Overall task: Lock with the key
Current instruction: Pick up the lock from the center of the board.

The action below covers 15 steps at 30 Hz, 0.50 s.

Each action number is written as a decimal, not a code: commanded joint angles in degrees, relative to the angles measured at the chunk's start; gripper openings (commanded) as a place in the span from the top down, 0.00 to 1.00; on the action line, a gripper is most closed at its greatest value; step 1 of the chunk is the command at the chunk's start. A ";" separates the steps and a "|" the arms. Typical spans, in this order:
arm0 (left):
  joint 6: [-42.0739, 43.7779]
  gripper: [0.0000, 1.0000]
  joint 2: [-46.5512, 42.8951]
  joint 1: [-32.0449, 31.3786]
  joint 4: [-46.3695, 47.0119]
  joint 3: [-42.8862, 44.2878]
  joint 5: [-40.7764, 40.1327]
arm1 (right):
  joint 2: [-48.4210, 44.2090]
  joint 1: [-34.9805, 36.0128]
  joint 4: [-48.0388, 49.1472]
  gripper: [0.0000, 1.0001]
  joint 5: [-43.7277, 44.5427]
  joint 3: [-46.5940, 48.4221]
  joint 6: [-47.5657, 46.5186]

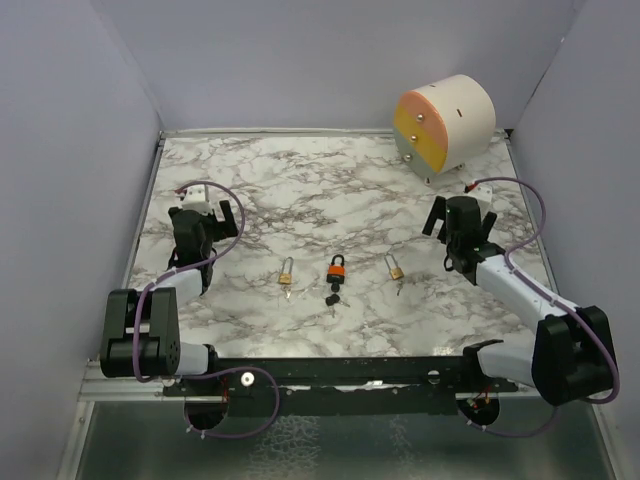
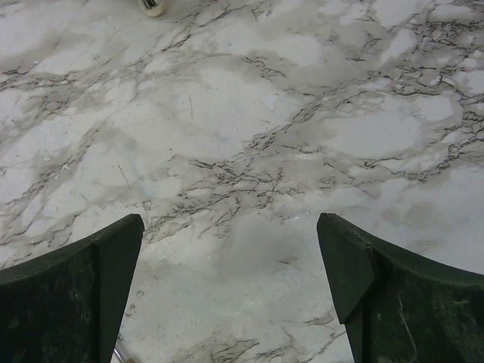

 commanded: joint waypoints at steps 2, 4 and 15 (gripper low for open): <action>-0.30 0.01 0.96 -0.24 0.12 1.81 1.73 | 2.69 0.13 -3.90 0.00 6.13 2.98 2.82; -0.42 0.01 0.98 -0.24 0.12 1.85 1.74 | 2.52 0.13 -3.47 0.00 5.66 2.70 2.82; -1.05 0.01 -0.73 -0.25 0.05 1.03 0.30 | -1.42 0.08 -2.25 0.00 4.85 0.72 2.51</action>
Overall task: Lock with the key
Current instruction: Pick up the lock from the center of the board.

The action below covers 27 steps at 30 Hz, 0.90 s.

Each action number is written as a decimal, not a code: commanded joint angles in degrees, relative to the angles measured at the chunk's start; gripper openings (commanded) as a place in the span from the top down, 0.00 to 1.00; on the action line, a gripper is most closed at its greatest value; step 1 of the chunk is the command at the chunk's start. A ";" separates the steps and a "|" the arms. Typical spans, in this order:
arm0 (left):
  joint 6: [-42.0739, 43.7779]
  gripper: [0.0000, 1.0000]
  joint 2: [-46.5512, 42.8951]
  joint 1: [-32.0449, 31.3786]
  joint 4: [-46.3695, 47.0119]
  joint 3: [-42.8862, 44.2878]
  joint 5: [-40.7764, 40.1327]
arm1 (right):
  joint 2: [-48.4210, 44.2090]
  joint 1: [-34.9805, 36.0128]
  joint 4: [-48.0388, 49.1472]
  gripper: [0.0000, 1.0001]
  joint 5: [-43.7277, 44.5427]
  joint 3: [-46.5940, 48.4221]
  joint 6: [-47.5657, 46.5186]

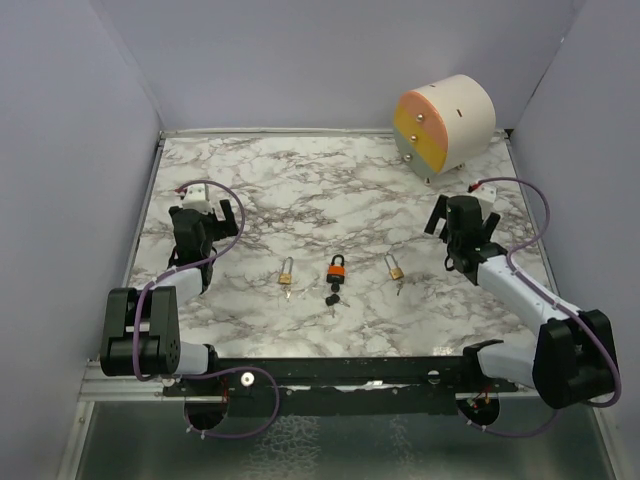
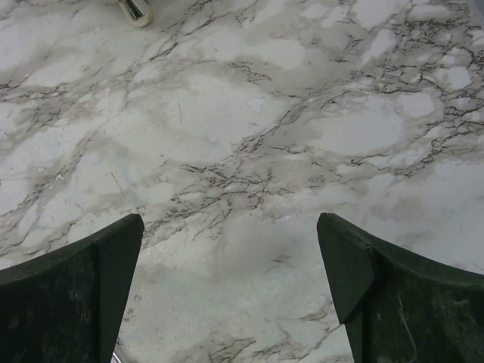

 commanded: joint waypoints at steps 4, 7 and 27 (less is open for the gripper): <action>-1.20 0.01 -0.75 -0.24 0.03 0.86 -1.90 | -3.15 0.13 2.89 0.00 -1.49 -1.77 -0.95; -1.84 0.01 0.66 -0.24 -1.05 2.32 -2.52 | -4.14 0.13 4.90 0.00 -4.77 -3.60 -2.34; 0.74 0.01 3.68 -0.40 -1.80 5.42 18.76 | -3.00 12.97 -2.10 0.54 -11.28 -2.52 -4.90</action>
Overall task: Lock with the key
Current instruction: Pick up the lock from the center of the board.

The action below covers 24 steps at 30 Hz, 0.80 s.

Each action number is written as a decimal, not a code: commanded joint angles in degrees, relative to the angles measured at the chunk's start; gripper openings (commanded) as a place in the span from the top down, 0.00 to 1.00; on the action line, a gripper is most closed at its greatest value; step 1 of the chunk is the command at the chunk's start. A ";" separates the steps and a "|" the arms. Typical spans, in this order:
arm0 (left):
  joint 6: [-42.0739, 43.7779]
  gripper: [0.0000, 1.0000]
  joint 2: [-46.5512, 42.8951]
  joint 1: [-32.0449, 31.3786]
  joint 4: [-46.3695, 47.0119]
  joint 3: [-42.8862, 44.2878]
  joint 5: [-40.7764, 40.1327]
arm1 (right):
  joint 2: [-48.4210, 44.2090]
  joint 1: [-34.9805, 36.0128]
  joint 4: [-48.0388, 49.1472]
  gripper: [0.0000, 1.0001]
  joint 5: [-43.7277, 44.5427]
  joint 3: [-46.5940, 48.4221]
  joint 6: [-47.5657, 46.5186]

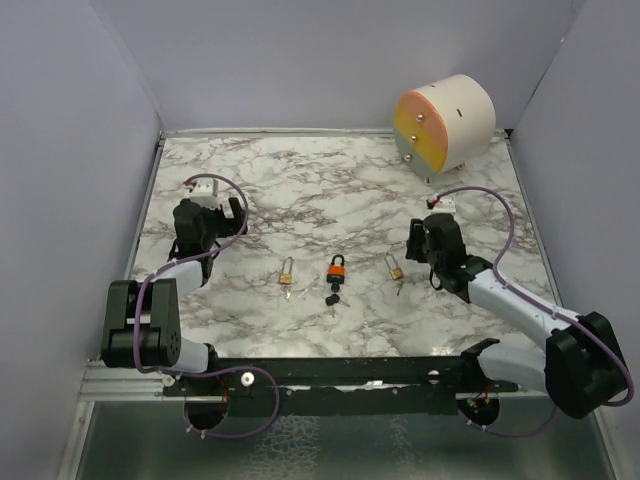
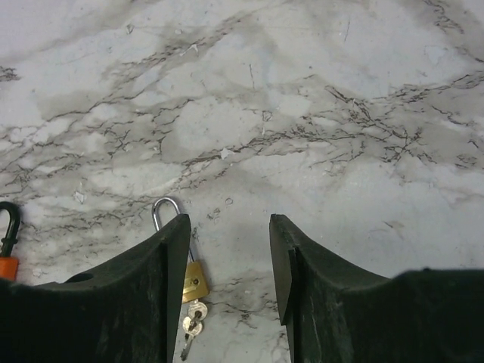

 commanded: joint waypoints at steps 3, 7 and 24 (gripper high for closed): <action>0.64 0.01 2.02 -0.42 0.32 2.71 9.79 | 1.67 2.95 -7.56 0.54 -2.26 4.28 2.10; 0.55 0.01 1.78 -0.41 0.26 3.09 10.60 | -0.10 3.35 -7.36 0.53 -5.41 2.93 4.10; 0.54 0.01 2.14 -0.57 0.30 2.78 9.94 | 2.90 8.34 -12.28 0.19 -5.93 1.69 8.39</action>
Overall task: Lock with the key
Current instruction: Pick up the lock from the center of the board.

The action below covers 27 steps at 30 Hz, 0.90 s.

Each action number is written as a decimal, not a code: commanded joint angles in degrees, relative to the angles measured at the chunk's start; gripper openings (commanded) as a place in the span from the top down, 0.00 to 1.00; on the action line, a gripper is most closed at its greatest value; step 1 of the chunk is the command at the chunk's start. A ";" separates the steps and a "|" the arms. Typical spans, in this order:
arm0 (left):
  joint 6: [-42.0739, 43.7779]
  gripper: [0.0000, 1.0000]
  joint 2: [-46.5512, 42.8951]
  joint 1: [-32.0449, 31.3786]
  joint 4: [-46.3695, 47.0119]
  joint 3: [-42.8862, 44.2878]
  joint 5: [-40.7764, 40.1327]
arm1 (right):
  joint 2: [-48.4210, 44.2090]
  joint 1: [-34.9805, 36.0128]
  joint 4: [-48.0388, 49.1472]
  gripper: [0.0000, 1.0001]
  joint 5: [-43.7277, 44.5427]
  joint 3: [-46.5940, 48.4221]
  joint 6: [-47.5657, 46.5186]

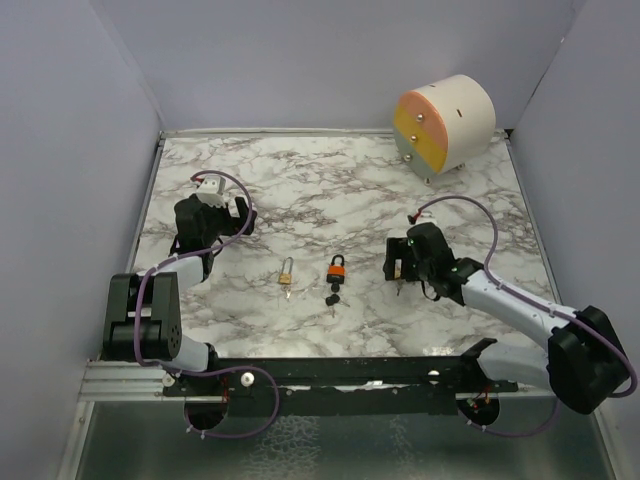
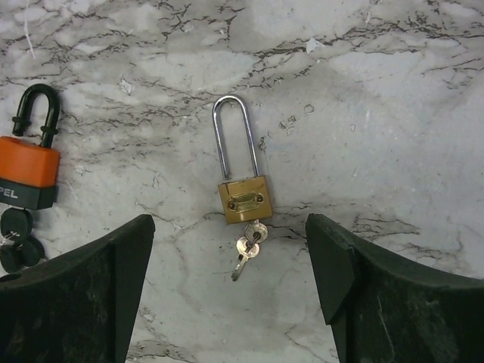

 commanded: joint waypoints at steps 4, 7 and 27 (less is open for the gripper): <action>0.39 0.01 -0.72 -0.24 0.39 -0.02 -0.75 | 5.61 1.58 0.37 0.19 2.97 1.56 2.10; 0.14 0.01 -1.06 -0.27 0.67 -0.28 -0.73 | 7.35 1.72 0.39 0.22 4.02 2.01 2.99; -1.01 0.01 0.52 -0.36 1.80 -0.05 0.38 | 16.16 3.04 1.33 0.34 5.69 3.51 4.41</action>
